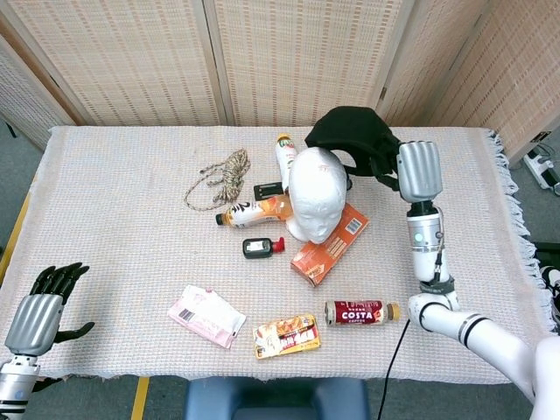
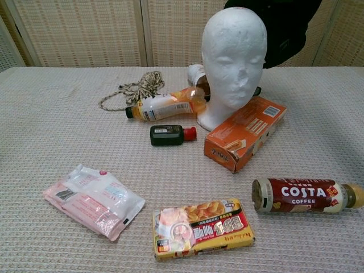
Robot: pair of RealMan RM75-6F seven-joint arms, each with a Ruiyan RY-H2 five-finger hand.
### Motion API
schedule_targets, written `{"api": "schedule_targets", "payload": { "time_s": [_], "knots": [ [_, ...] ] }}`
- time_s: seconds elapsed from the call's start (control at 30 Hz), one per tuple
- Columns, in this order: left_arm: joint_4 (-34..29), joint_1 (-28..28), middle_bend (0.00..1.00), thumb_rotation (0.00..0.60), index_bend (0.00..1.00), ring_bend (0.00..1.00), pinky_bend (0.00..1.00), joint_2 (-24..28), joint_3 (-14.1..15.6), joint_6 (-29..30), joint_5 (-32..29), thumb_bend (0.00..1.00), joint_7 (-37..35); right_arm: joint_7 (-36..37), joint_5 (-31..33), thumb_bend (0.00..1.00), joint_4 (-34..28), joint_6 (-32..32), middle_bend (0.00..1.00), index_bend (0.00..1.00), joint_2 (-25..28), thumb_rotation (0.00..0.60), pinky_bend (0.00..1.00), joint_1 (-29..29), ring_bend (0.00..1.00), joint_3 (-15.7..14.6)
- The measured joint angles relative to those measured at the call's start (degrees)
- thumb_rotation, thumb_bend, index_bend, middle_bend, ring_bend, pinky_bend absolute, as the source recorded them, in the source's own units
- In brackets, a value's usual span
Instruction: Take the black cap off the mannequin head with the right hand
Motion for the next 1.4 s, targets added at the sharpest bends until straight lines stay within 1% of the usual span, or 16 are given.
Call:
{"api": "schedule_targets", "payload": {
  "time_s": [0.27, 0.4, 0.53, 0.67, 0.83, 0.87, 0.93, 0.97, 1.03, 1.07, 1.1, 1.13, 1.17, 1.2, 1.27, 1.4],
  "knots": [
    [-0.1, -0.1, 0.15, 0.6, 0.17, 0.15, 0.12, -0.1, 0.1, 0.1, 0.4, 0.04, -0.3, -0.2, -1.9, 0.83, -5.0, -0.5, 1.0, 0.84, 9.7, 0.6, 1.0, -4.6, 1.0, -4.1],
    [-0.4, 0.0, 0.15, 0.6, 0.17, 0.14, 0.12, 0.1, 0.2, 0.3, 0.6, 0.04, -0.3, 0.4, -3.8, 0.83, -8.8, -1.2, 1.0, 0.84, 16.3, 0.6, 1.0, -8.4, 1.0, -8.2],
    [-0.8, 0.1, 0.15, 0.6, 0.17, 0.15, 0.12, 0.1, 0.3, 0.6, 0.7, 0.04, 0.0, 1.9, -5.7, 0.83, -12.3, -1.6, 1.0, 0.83, 21.0, 0.6, 1.0, -12.1, 1.0, -12.4],
    [-1.3, 0.1, 0.15, 0.6, 0.17, 0.14, 0.12, -0.1, 0.4, 0.6, 1.0, 0.04, 0.4, 3.4, -7.7, 0.83, -12.9, -1.5, 1.0, 0.83, 21.7, 0.6, 1.0, -14.1, 1.0, -15.6],
    [-2.0, -0.1, 0.15, 0.6, 0.17, 0.15, 0.12, -0.1, 0.5, 0.6, 1.5, 0.04, 1.1, 3.7, -9.3, 0.81, -10.1, -1.9, 1.0, 0.81, 18.4, 0.599, 1.0, -14.5, 1.0, -18.0],
    [-2.0, -0.1, 0.15, 0.6, 0.17, 0.15, 0.12, -0.1, 0.5, 0.7, 1.5, 0.04, 1.1, 3.7, -9.4, 0.8, -9.4, -2.1, 1.0, 0.8, 17.6, 0.6, 1.0, -14.4, 1.0, -18.3],
    [-2.1, 0.0, 0.15, 0.6, 0.17, 0.15, 0.12, 0.1, 0.6, 0.7, 1.4, 0.04, 1.3, 3.6, -9.5, 0.67, -7.7, -2.9, 0.99, 0.72, 15.5, 0.6, 1.0, -14.2, 0.99, -18.9],
    [-2.2, 0.1, 0.15, 0.6, 0.17, 0.15, 0.12, 0.2, 0.6, 0.8, 1.3, 0.04, 1.3, 3.4, -9.4, 0.59, -7.0, -3.5, 0.97, 0.67, 14.7, 0.599, 1.0, -14.0, 0.96, -19.1],
    [-2.2, 0.3, 0.15, 0.6, 0.17, 0.15, 0.12, 0.4, 0.6, 0.9, 1.0, 0.04, 1.2, 2.3, -8.8, 0.35, -5.9, -5.2, 0.88, 0.54, 13.4, 0.594, 1.0, -13.7, 0.86, -19.6],
    [-2.2, 0.4, 0.15, 0.6, 0.17, 0.15, 0.12, 0.4, 0.6, 0.9, 1.0, 0.04, 1.2, 1.7, -8.4, 0.21, -5.6, -6.1, 0.79, 0.45, 12.9, 0.57, 1.0, -13.5, 0.78, -19.7],
    [-2.2, 0.4, 0.15, 0.6, 0.17, 0.15, 0.12, 0.5, 0.7, 0.9, 0.9, 0.04, 1.2, 0.9, -7.8, 0.08, -5.4, -7.3, 0.68, 0.34, 12.3, 0.509, 0.96, -13.3, 0.68, -19.9],
    [-2.2, 0.5, 0.15, 0.6, 0.17, 0.15, 0.12, 0.6, 0.7, 0.9, 0.9, 0.04, 1.2, 0.4, -7.2, 0.02, -5.4, -8.2, 0.57, 0.25, 12.0, 0.441, 0.9, -13.2, 0.58, -20.0],
    [-2.2, 0.5, 0.15, 0.6, 0.17, 0.14, 0.12, 0.6, 0.8, 1.0, 0.9, 0.04, 1.1, 0.0, -6.5, 0.0, -5.4, -9.2, 0.51, 0.19, 11.8, 0.39, 0.85, -13.0, 0.52, -20.1],
    [-2.2, 0.6, 0.15, 0.6, 0.17, 0.14, 0.12, 0.7, 0.8, 1.0, 0.8, 0.04, 1.1, -0.5, -5.6, 0.0, -5.7, -10.4, 0.4, 0.1, 11.6, 0.292, 0.73, -12.9, 0.42, -20.2],
    [-2.2, 0.7, 0.15, 0.6, 0.17, 0.14, 0.12, 0.7, 0.8, 1.1, 0.8, 0.04, 1.0, -0.8, -4.1, 0.0, -6.6, -11.4, 0.29, 0.02, 11.5, 0.176, 0.59, -12.8, 0.3, -20.2],
    [-2.1, 0.8, 0.15, 0.6, 0.17, 0.14, 0.12, 0.8, 0.8, 1.2, 0.8, 0.04, 0.8, -0.7, -2.9, 0.0, -9.8, -11.2, 0.23, 0.0, 12.2, 0.139, 0.51, -13.4, 0.23, -19.9]
  ]
}}
